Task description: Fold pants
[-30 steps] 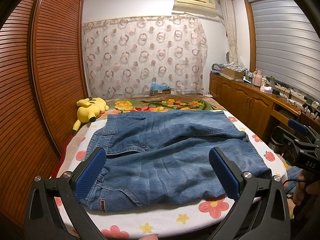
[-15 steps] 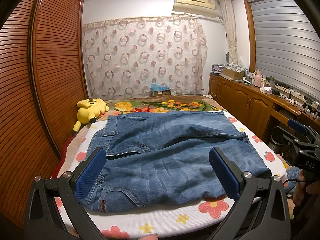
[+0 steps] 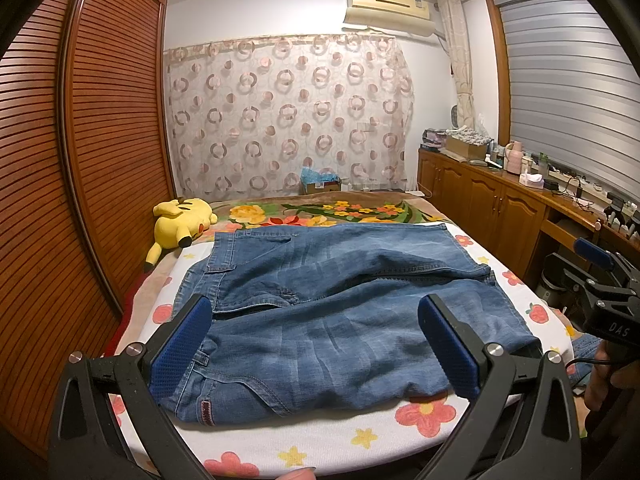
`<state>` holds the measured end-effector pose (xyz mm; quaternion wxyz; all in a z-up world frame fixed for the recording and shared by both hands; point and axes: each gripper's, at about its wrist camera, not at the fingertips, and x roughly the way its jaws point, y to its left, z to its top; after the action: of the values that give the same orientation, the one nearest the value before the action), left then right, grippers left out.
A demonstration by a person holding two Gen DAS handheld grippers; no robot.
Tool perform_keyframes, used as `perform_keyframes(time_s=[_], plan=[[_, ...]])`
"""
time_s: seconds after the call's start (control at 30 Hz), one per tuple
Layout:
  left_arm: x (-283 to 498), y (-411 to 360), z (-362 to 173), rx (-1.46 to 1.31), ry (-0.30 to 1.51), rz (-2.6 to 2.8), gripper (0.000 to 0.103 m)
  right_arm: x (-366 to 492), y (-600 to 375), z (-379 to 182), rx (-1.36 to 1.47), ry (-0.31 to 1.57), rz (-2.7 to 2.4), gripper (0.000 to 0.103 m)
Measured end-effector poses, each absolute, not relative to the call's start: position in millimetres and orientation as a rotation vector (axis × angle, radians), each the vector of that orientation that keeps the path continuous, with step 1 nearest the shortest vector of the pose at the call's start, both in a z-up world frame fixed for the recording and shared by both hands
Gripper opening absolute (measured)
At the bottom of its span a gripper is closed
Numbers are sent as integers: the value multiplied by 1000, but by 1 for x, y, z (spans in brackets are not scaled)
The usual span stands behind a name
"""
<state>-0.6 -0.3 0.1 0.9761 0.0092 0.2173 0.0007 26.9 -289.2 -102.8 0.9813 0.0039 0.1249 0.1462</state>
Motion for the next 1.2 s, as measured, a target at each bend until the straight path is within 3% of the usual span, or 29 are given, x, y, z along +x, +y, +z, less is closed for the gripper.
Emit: perform_keyframes(time_s=[1.2], plan=[[-2,10,1,14,452,-9,103,25,-288,-101,4,252,296,102]])
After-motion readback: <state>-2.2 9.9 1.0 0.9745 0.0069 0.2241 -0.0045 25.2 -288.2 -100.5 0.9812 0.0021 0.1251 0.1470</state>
